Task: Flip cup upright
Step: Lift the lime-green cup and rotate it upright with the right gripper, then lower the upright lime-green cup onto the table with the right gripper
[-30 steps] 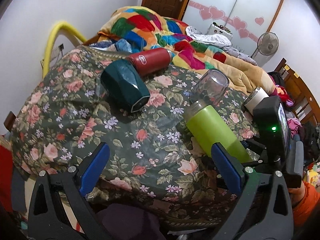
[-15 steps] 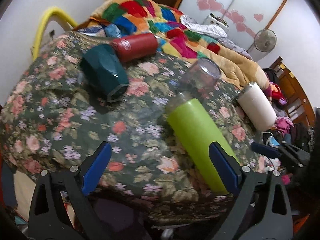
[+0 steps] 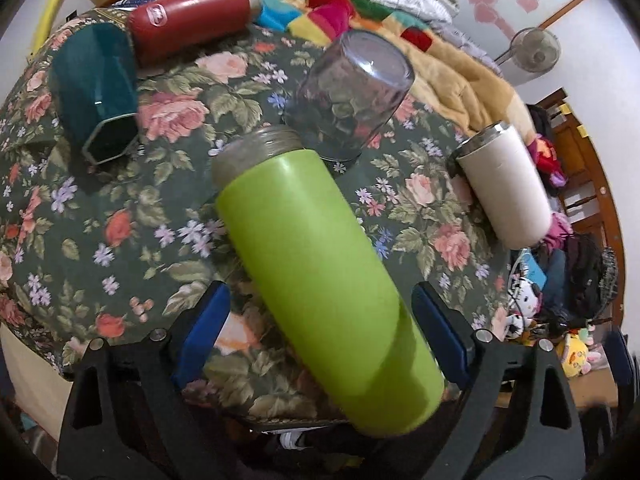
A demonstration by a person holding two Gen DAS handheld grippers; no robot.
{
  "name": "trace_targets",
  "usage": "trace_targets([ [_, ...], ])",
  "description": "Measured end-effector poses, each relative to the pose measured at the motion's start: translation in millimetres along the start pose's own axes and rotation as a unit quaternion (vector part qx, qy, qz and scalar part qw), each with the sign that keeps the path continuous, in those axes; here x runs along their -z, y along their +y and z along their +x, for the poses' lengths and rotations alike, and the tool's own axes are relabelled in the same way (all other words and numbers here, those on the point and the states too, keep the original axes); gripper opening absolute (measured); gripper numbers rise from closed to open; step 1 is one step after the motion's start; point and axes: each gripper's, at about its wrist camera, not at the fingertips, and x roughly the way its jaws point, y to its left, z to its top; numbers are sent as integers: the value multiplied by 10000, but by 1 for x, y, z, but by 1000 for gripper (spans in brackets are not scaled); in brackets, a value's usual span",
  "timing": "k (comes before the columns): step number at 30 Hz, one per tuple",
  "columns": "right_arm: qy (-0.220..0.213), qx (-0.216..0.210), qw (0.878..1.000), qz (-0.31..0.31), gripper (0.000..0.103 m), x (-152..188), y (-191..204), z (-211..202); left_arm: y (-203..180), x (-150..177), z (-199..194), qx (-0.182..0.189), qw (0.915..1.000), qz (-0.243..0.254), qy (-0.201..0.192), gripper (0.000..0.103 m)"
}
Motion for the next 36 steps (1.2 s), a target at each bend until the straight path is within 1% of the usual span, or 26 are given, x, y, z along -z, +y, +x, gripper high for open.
trace_targets([
  [2,-71,-100,9997,191,72,3,-2,-5,-3,-6,12,-231,9997,-39,97,91],
  [4,-126,-237,9989,387,72,8,-6,-10,-4,-11,23,-376,9990,-104,214,86],
  [7,-182,-226,9981,544,72,15,-12,-16,-13,-15,29,-688,9975,-29,130,86],
  [9,-182,-176,9979,591,72,19,-14,-17,-20,-15,31,-895,9959,81,50,83],
  [12,-163,-137,9978,621,72,24,-20,-18,-27,-14,32,-1057,9941,244,-81,82],
  [14,-162,-105,9977,643,72,27,-23,-19,-32,-12,31,-1161,9921,446,-188,77],
  [15,-159,-98,9976,660,72,28,-25,-20,-34,-11,30,-1183,9912,548,-226,75],
  [17,-165,-73,9973,706,72,30,-28,-22,-39,-10,26,-1173,9896,768,-311,66],
  [19,-171,-36,9971,736,72,31,-31,-23,-47,-8,20,-1176,9872,994,-411,63],
  [23,-183,27,9965,811,72,31,-35,-23,-70,8,-8,-1246,9746,1623,-907,63],
  [26,-211,65,9962,838,72,30,-37,-24,-82,20,-37,-1148,9663,1929,-1262,63],
  [28,-230,66,9962,841,72,28,-37,-24,-93,20,-50,-1065,9614,2081,-1453,63],
  [30,-268,66,9960,856,72,27,-37,-26,-100,25,-63,-971,9582,2177,-1582,63],
  [33,-327,42,9954,895,72,24,-39,-28,-107,28,-76,-830,9566,2217,-1702,63],
  [36,-360,38,9950,928,72,22,-39,-29,-113,26,-81,-869,9526,2254,-1851,63],
])
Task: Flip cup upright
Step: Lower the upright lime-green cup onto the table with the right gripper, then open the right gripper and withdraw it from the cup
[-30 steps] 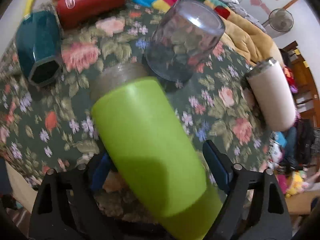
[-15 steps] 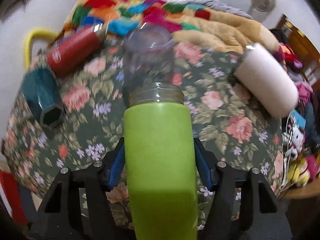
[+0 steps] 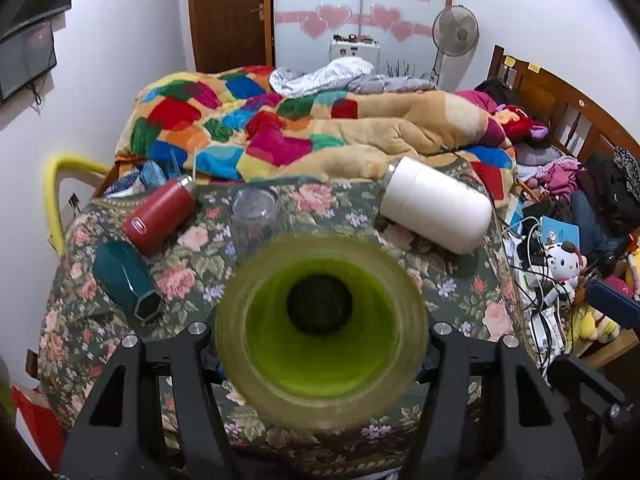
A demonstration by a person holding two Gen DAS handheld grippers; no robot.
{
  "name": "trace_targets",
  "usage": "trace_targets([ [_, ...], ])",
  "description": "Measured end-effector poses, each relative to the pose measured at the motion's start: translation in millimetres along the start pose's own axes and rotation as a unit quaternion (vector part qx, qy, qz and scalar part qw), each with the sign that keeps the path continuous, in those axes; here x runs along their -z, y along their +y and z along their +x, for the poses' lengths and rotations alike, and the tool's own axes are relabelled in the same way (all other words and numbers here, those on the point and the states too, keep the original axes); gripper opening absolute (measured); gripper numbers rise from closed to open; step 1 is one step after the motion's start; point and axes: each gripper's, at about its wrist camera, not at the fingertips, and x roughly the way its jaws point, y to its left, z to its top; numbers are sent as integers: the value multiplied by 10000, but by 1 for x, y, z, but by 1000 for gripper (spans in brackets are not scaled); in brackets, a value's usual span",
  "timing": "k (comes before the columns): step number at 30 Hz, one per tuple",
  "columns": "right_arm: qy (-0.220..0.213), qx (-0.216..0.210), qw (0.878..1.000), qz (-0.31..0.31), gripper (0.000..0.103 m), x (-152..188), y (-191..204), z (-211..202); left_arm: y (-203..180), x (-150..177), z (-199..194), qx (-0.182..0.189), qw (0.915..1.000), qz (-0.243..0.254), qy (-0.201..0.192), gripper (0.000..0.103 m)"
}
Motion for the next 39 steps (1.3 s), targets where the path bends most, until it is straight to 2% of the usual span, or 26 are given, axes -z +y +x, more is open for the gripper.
trace_targets([
  [4,-14,18,10000,12,72,-2,0,1,-4,-8,0,-78,9998,121,-108,63],
  [15,98,71,9999,49,72,-2,-5,10,-11,-13,17,10,9996,268,-18,63],
  [22,124,41,9999,107,72,-2,-8,13,-10,-10,34,98,9994,207,275,63],
  [29,212,17,9996,174,72,1,-7,17,-7,-16,39,110,9993,103,339,63],
  [34,130,49,9998,145,72,-2,-4,12,-4,-18,16,150,9997,133,165,69],
  [39,-218,86,9996,149,72,-12,0,-13,6,-16,-41,216,9992,113,-317,70],
])
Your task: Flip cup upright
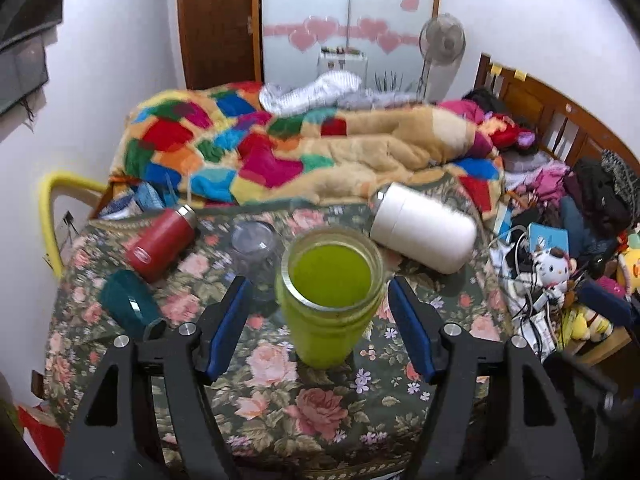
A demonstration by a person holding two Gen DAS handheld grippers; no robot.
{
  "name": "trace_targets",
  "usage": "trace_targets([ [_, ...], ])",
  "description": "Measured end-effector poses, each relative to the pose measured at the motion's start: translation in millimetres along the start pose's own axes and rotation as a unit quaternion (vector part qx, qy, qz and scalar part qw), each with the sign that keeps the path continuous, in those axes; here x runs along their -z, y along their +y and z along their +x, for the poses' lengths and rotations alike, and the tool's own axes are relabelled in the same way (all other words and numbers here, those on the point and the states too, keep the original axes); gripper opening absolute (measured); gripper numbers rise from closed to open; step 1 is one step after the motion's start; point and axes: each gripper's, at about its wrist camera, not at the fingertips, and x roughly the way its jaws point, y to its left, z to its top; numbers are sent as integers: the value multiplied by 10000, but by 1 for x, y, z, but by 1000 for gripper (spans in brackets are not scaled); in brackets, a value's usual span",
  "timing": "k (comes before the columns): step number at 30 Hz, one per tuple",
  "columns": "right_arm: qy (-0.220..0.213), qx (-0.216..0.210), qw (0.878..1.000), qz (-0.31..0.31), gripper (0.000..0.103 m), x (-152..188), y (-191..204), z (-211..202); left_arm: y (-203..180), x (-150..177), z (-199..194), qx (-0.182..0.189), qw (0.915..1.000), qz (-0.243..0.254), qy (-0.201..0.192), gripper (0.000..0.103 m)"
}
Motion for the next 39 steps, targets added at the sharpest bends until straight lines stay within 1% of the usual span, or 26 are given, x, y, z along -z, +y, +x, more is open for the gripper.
trace_targets([
  [4,-441,14,9990,1,72,-12,7,-31,9,-3,-57,2,9982,-31,-593,70],
  [6,-762,-28,9971,10,72,-19,11,-53,11,-1,-92,-55,9949,-18,-1006,72],
  [9,-1254,-62,9921,-13,72,-28,21,-86,12,3,-141,-192,9861,93,-1647,82],
  [10,-1396,-70,9902,-18,72,-30,24,-94,11,7,-155,-242,9826,135,-1839,87],
  [11,-1588,-77,9873,-27,72,-31,28,-107,10,11,-172,-317,9774,157,-2084,90],
  [13,-1866,-100,9824,-43,72,-32,35,-125,9,19,-197,-366,9699,116,-2403,93],
  [15,-2157,-182,9763,-56,72,-31,43,-145,9,26,-218,-330,9633,42,-2665,96],
  [17,-2357,-266,9714,-70,72,-29,50,-157,8,34,-234,-356,9570,-4,-2879,100],
  [19,-2521,-289,9672,-84,73,-26,57,-165,6,42,-249,-438,9500,-17,-3093,101],
  [20,-2582,-281,9656,-99,75,-24,59,-168,6,46,-254,-471,9472,-35,-3170,102],
  [23,-2757,-146,9610,-161,81,-18,68,-174,5,56,-263,-495,9431,-118,-3287,103],
  [25,-2812,-50,9594,-186,85,-15,72,-177,7,59,-263,-533,9429,-181,-3284,103],
  [26,-2826,-4,9591,-188,90,-13,74,-177,8,60,-263,-566,9431,-217,-3268,103],
  [27,-2832,27,9589,-177,97,-11,74,-178,8,62,-263,-580,9435,-240,-3255,103],
  [29,-2870,97,9578,-130,103,-8,73,-178,9,64,-261,-545,9453,-289,-3203,103],
  [32,-2838,169,9586,-124,103,-6,74,-179,10,69,-260,-525,9472,-302,-3149,103],
  [39,-2730,173,9618,-116,103,-3,71,-176,7,74,-261,-584,9467,-295,-3154,103],
])
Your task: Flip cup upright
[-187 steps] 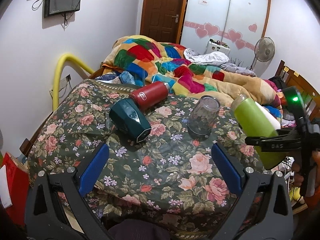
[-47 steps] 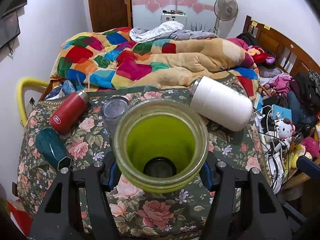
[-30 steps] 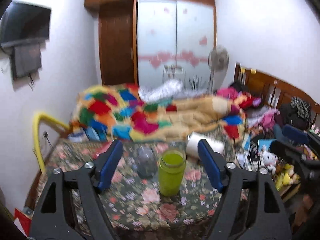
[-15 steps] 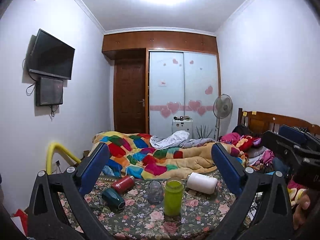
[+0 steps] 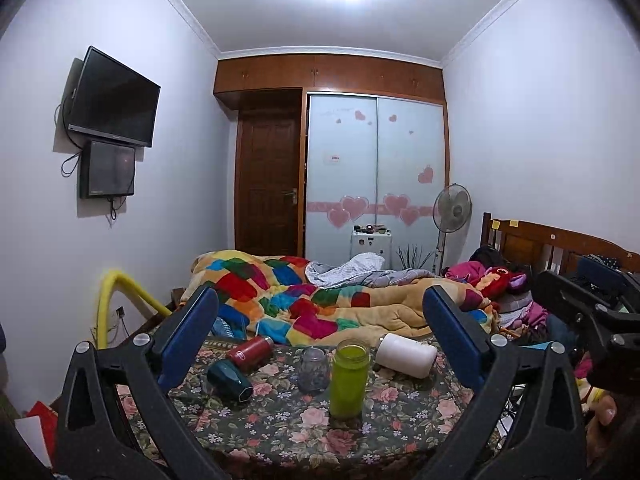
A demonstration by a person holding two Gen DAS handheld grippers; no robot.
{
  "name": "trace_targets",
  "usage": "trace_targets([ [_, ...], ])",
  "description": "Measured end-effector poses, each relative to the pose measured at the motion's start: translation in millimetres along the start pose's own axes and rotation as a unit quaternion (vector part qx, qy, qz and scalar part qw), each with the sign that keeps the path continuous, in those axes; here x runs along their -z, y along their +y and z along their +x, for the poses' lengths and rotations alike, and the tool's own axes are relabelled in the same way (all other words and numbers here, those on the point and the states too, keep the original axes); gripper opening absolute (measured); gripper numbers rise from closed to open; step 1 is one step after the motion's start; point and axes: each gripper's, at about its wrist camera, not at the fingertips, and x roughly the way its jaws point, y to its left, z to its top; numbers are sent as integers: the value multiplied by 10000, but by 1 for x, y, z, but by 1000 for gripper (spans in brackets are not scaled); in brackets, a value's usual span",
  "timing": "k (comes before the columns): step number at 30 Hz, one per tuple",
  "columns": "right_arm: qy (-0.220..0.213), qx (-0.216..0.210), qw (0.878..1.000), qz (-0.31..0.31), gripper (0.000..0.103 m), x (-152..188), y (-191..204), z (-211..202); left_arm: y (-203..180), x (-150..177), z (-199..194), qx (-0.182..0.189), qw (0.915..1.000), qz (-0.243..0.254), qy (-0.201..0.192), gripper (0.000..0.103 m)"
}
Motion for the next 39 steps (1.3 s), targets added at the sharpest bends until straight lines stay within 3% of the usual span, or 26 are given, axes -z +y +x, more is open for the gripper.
trace_targets([
  [39,259,-107,9996,56,103,5,-2,2,-8,5,8,-11,9999,137,89,103],
])
